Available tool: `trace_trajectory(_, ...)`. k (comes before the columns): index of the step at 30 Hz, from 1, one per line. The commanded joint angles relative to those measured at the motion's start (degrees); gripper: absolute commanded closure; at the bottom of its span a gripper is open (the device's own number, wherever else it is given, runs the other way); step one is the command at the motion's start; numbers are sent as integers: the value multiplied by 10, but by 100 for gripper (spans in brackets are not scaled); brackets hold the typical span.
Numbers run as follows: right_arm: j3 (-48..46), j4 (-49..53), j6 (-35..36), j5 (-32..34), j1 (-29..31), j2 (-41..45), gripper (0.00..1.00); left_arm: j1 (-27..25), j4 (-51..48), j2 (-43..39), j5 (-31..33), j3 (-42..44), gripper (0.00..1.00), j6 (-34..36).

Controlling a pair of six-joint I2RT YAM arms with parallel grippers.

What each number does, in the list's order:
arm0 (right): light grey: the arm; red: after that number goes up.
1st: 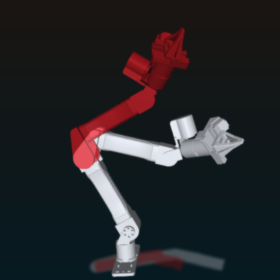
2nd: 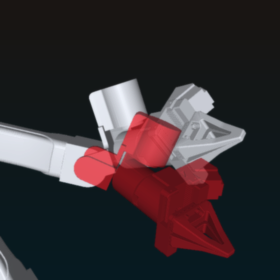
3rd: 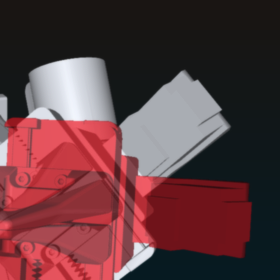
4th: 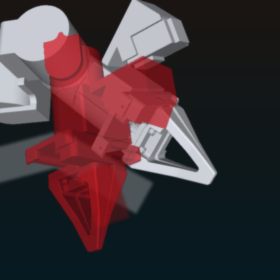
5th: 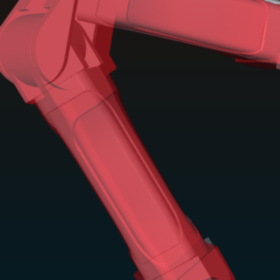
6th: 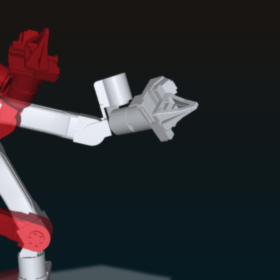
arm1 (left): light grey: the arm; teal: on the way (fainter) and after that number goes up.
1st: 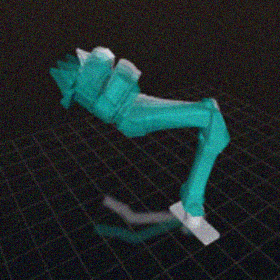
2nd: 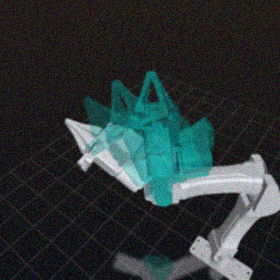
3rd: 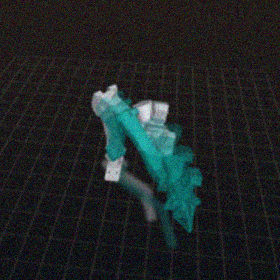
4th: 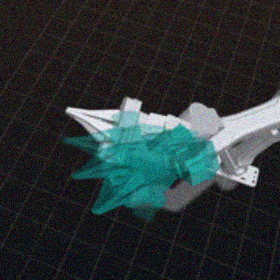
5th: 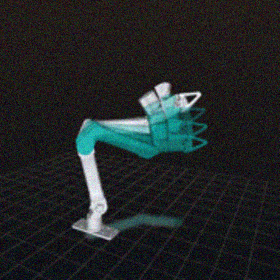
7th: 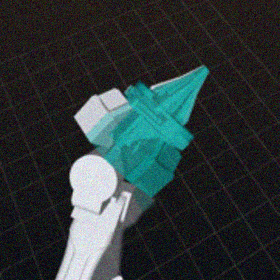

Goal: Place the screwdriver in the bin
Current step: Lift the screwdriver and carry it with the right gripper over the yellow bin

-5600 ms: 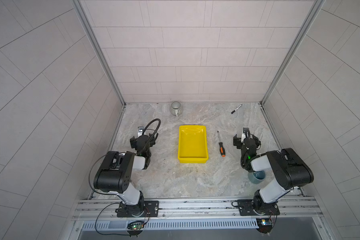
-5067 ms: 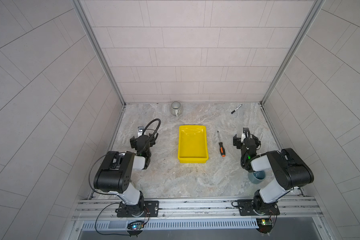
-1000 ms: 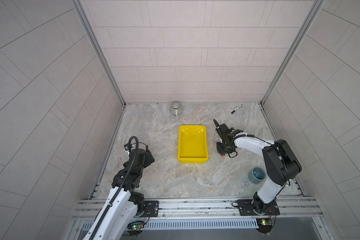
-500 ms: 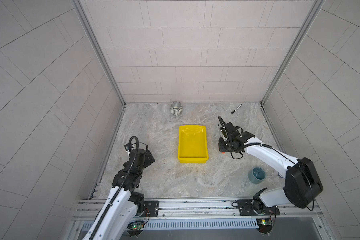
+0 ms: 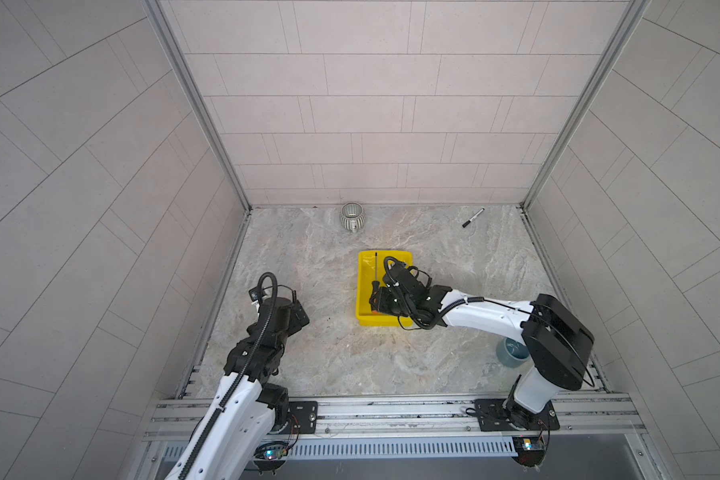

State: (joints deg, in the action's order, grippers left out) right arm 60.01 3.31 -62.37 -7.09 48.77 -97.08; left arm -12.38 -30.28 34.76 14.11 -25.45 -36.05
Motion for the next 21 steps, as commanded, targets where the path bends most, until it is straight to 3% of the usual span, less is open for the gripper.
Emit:
trace_trajectory(1,14,-58,-58,0,5,-5,94,2,2,-3,-1,5,0,0)
trace_trajectory(12,21,-58,-75,6,4,-32,91,2,11,4,-4,6,0,1)
trace_trajectory(21,29,-45,-69,12,4,-34,83,2,14,14,-7,6,0,3)
